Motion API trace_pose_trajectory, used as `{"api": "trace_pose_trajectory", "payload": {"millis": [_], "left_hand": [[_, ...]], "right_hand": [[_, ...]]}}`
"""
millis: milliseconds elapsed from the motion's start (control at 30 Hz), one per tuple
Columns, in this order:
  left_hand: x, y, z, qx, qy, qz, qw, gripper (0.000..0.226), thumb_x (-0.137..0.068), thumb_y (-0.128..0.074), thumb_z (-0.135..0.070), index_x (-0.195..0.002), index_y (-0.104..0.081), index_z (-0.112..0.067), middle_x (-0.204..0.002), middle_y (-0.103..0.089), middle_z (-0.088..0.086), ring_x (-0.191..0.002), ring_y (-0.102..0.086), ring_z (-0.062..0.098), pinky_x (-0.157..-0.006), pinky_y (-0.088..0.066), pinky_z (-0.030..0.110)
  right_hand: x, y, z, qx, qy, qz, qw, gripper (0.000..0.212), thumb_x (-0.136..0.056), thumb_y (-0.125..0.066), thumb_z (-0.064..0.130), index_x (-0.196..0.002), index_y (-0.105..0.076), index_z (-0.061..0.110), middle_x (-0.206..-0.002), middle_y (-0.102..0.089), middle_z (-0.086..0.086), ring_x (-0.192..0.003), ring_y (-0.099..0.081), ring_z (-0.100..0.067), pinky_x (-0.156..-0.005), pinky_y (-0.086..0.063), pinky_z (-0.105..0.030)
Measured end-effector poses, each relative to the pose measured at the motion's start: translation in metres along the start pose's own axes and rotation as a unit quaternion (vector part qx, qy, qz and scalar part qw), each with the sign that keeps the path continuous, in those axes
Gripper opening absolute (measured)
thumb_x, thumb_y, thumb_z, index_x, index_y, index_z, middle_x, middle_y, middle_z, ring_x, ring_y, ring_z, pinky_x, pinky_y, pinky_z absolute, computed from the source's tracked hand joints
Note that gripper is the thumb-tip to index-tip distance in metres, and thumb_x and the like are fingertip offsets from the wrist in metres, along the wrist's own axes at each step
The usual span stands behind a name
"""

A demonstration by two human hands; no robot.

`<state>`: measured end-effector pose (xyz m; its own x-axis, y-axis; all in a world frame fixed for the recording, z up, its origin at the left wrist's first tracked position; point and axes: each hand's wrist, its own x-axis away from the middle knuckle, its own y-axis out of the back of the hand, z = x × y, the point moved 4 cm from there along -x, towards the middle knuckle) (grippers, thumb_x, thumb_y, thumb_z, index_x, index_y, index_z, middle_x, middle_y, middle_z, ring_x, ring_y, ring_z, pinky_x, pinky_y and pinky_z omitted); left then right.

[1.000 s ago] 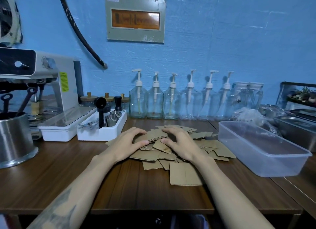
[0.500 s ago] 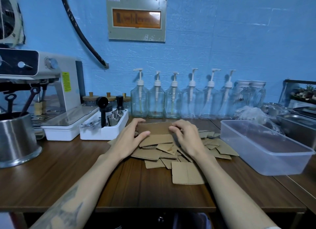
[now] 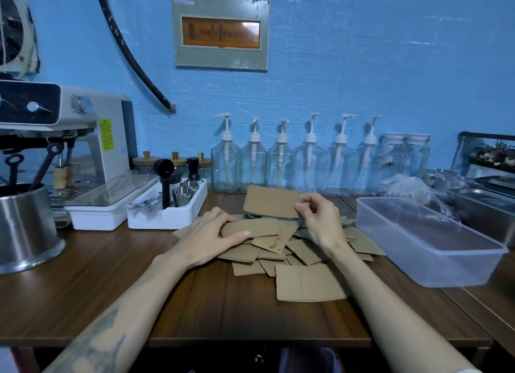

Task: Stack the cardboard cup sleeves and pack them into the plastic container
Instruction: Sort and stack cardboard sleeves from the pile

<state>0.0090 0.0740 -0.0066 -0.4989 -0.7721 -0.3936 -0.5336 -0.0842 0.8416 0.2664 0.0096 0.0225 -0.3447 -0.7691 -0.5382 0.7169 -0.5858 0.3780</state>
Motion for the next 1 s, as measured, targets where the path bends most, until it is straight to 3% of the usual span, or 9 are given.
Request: {"api": "trace_pose_trajectory", "payload": {"millis": [100,267,467,700,833,1000], "left_hand": [[0.0007,-0.0008,0.0001,0.012,0.000,0.000,1.000,0.080,-0.073,-0.038,-0.090,-0.130,-0.052,-0.036,-0.117,-0.045,-0.019,-0.111,-0.046,0.006,-0.096,-0.042,0.033],[0.0027,0.0007,-0.0027,0.038,-0.001,-0.005,0.999,0.078,-0.072,-0.045,-0.087,-0.128,-0.053,-0.034,-0.117,-0.045,-0.020,-0.105,-0.047,0.004,-0.092,-0.044,0.031],[0.0039,0.0028,-0.0062,0.073,-0.003,-0.006,0.997,0.079,-0.068,-0.053,-0.084,-0.126,-0.056,-0.031,-0.116,-0.046,-0.020,-0.108,-0.048,0.004,-0.094,-0.046,0.033],[0.0052,0.0057,-0.0090,0.096,-0.007,-0.025,0.995,0.074,-0.069,-0.063,-0.077,-0.126,-0.055,-0.031,-0.115,-0.048,-0.020,-0.113,-0.046,0.003,-0.096,-0.046,0.035],[0.0060,0.0051,-0.0084,0.103,-0.007,-0.026,0.994,0.072,-0.069,-0.065,-0.075,-0.126,-0.054,-0.032,-0.112,-0.049,-0.020,-0.111,-0.047,0.003,-0.095,-0.047,0.036],[0.0057,0.0070,-0.0080,0.115,-0.016,-0.046,0.992,0.066,-0.069,-0.072,-0.070,-0.122,-0.053,-0.035,-0.111,-0.048,-0.026,-0.109,-0.047,-0.002,-0.089,-0.047,0.030]], "right_hand": [[0.0042,-0.0014,-0.0054,-0.001,-0.012,-0.003,1.000,0.005,-0.093,-0.062,0.017,-0.091,-0.066,0.018,-0.076,-0.069,-0.004,-0.071,-0.059,-0.017,-0.079,-0.052,-0.036],[0.0054,-0.0009,-0.0076,-0.028,-0.033,-0.023,0.999,0.005,-0.093,-0.062,0.016,-0.092,-0.063,0.020,-0.077,-0.069,-0.004,-0.078,-0.068,-0.026,-0.079,-0.053,-0.036],[0.0091,0.0019,-0.0050,-0.113,-0.055,-0.039,0.991,0.008,-0.097,-0.054,0.015,-0.095,-0.058,0.022,-0.082,-0.064,0.000,-0.067,-0.072,-0.015,-0.080,-0.056,-0.046],[0.0103,0.0006,-0.0059,-0.091,-0.052,-0.005,0.994,0.011,-0.096,-0.056,0.010,-0.094,-0.056,0.020,-0.056,-0.060,0.010,-0.070,-0.073,-0.015,-0.079,-0.052,-0.034],[0.0082,-0.0004,-0.0048,-0.084,-0.053,-0.008,0.995,0.015,-0.093,-0.059,0.008,-0.091,-0.056,0.023,-0.055,-0.063,0.007,-0.076,-0.072,-0.019,-0.081,-0.050,-0.033],[0.0078,0.0043,-0.0086,-0.127,-0.081,-0.034,0.988,0.012,-0.094,-0.058,0.007,-0.104,-0.057,0.014,-0.065,-0.065,0.005,-0.067,-0.071,-0.011,-0.062,-0.046,-0.025]]}}
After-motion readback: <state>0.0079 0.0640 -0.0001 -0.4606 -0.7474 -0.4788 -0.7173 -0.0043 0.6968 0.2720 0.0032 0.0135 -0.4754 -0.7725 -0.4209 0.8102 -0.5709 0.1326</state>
